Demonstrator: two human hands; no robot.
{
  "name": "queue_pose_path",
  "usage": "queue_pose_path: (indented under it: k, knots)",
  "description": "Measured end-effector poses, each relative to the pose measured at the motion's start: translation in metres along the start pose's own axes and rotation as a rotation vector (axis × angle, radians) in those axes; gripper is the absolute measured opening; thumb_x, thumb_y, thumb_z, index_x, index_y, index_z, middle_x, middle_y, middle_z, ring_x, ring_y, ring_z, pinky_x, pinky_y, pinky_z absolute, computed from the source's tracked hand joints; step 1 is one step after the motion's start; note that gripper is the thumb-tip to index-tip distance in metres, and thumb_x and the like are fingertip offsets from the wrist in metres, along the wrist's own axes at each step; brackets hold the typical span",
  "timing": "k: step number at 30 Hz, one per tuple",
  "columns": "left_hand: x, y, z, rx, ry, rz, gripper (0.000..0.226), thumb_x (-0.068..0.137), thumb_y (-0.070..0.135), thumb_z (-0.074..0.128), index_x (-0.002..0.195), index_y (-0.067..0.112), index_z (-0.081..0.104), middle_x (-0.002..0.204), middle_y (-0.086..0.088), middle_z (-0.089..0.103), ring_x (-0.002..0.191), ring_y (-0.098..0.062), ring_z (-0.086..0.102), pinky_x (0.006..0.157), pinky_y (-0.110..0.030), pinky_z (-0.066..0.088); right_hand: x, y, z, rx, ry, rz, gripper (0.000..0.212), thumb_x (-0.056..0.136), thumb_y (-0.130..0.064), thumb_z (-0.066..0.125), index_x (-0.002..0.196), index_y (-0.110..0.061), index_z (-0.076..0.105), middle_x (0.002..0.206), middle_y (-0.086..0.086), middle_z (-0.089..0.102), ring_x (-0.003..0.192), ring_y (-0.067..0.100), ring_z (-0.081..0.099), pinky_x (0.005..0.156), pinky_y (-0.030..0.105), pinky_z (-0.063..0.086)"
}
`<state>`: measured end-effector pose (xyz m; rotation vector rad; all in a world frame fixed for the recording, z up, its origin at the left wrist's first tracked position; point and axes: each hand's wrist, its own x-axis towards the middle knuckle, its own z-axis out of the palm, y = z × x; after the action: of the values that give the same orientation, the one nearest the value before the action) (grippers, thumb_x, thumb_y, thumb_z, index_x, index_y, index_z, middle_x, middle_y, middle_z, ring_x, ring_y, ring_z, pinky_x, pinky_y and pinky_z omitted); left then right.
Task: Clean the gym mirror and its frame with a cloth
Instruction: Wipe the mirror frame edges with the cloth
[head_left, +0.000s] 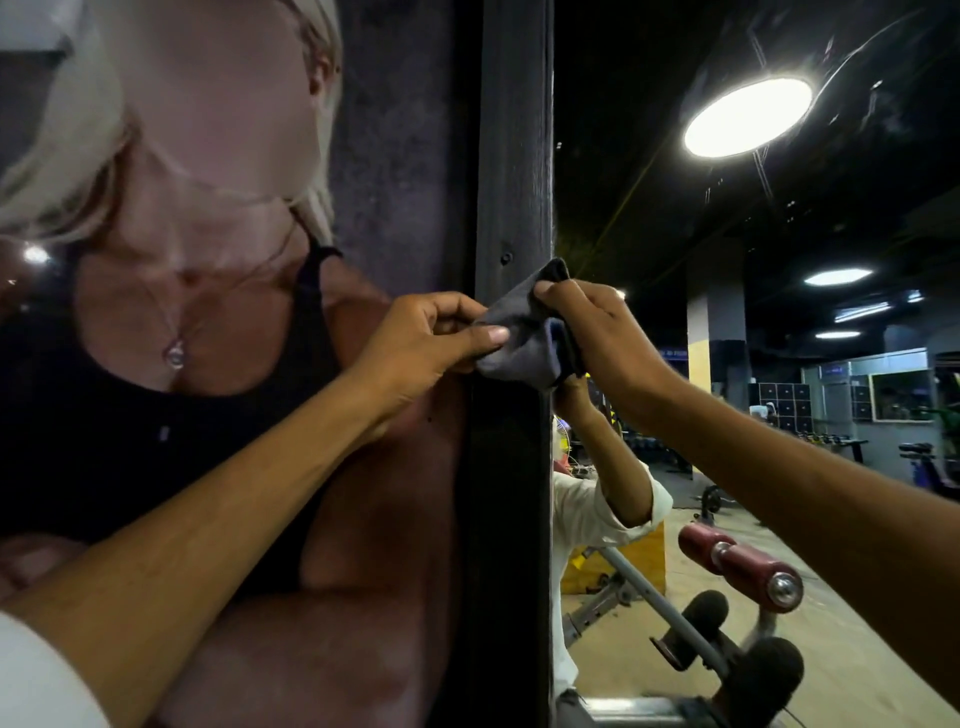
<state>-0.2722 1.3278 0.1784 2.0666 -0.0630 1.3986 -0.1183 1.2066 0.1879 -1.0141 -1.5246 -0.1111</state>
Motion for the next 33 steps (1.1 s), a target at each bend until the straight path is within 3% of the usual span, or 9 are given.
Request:
queue_pose_path:
  k: [3,7,10,13,17,21,26,30,33]
  knots:
    - [0.002,-0.007,0.001,0.024,0.065,0.011,0.009,0.096,0.005,0.074,0.103,0.0,0.071,0.092,-0.017,0.072,0.082,-0.018,0.067,0.075,-0.025,0.056,-0.011,-0.007,-0.005,0.078,-0.167,0.12,0.028,0.092,-0.035,0.071,0.107,-0.011,0.069,0.088,0.001,0.078,0.077,0.014,0.076,0.062,0.023,0.059]
    - [0.007,-0.015,0.004,0.114,0.116,0.078,0.01,0.097,0.01,0.075,0.102,0.002,0.072,0.086,-0.008,0.071,0.075,-0.009,0.063,0.071,-0.02,0.051,-0.006,-0.001,-0.008,0.063,-0.144,0.193,0.023,0.086,0.0,0.078,0.105,-0.011,0.07,0.094,0.003,0.078,0.082,0.015,0.076,0.067,0.023,0.062]
    - [0.013,-0.024,0.002,0.623,0.224,0.359,0.039,0.096,0.038,0.072,0.123,0.009,0.071,0.118,-0.006,0.073,0.105,-0.007,0.064,0.095,-0.021,0.049,0.014,-0.003,-0.012,-0.195,0.034,-0.006,0.022,0.084,0.001,0.074,0.102,-0.01,0.067,0.093,0.007,0.074,0.083,0.018,0.071,0.073,0.036,0.061]
    - [0.011,-0.035,0.001,1.105,0.03,0.39,0.104,0.089,0.076,0.045,0.165,0.008,0.031,0.173,-0.014,0.029,0.16,-0.026,0.025,0.13,-0.042,0.022,0.036,-0.014,-0.017,-0.795,0.175,-0.382,0.038,0.086,-0.006,0.072,0.121,-0.012,0.059,0.102,0.007,0.073,0.088,0.028,0.071,0.067,0.038,0.051]
    - [0.005,-0.045,0.008,1.439,-0.151,0.247,0.129,0.077,0.088,0.036,0.169,0.009,-0.005,0.177,-0.014,-0.014,0.165,-0.027,-0.01,0.134,-0.049,-0.001,0.065,-0.026,-0.014,-1.213,0.248,-0.563,0.041,0.096,-0.013,0.068,0.136,-0.015,0.059,0.127,0.009,0.068,0.117,0.032,0.066,0.102,0.045,0.049]
    - [0.001,-0.043,0.016,1.495,-0.079,0.195,0.124,0.079,0.084,0.034,0.169,0.007,-0.002,0.178,-0.014,-0.004,0.165,-0.026,-0.007,0.134,-0.05,0.0,0.073,0.003,0.002,-1.179,0.153,-0.485,0.054,0.1,-0.011,0.06,0.152,-0.019,0.052,0.156,0.007,0.053,0.144,0.029,0.05,0.118,0.045,0.04]
    - [-0.06,-0.083,0.031,1.432,-0.006,0.365,0.115,0.073,0.079,0.066,0.153,-0.002,0.05,0.16,-0.027,0.046,0.156,-0.038,0.036,0.125,-0.058,0.034,0.008,0.067,0.023,-1.05,0.094,-0.532,0.066,0.091,-0.004,0.061,0.156,-0.012,0.05,0.164,0.008,0.044,0.156,0.024,0.034,0.129,0.036,0.023]
    - [-0.11,-0.104,0.046,1.499,-0.125,0.298,0.142,0.057,0.089,0.073,0.158,-0.005,0.038,0.166,-0.03,0.034,0.159,-0.041,0.028,0.126,-0.058,0.033,-0.038,0.074,0.011,-1.147,-0.119,-0.614,0.069,0.086,-0.007,0.07,0.152,-0.013,0.055,0.16,0.007,0.05,0.152,0.025,0.04,0.124,0.032,0.023]
    - [-0.115,-0.101,0.053,1.531,-0.121,0.222,0.151,0.059,0.089,0.072,0.165,-0.004,0.02,0.174,-0.028,0.012,0.163,-0.039,0.015,0.13,-0.056,0.023,-0.02,0.045,0.0,-1.173,0.001,-0.662,0.06,0.09,-0.011,0.073,0.148,-0.01,0.058,0.155,0.012,0.054,0.144,0.032,0.05,0.117,0.039,0.036]
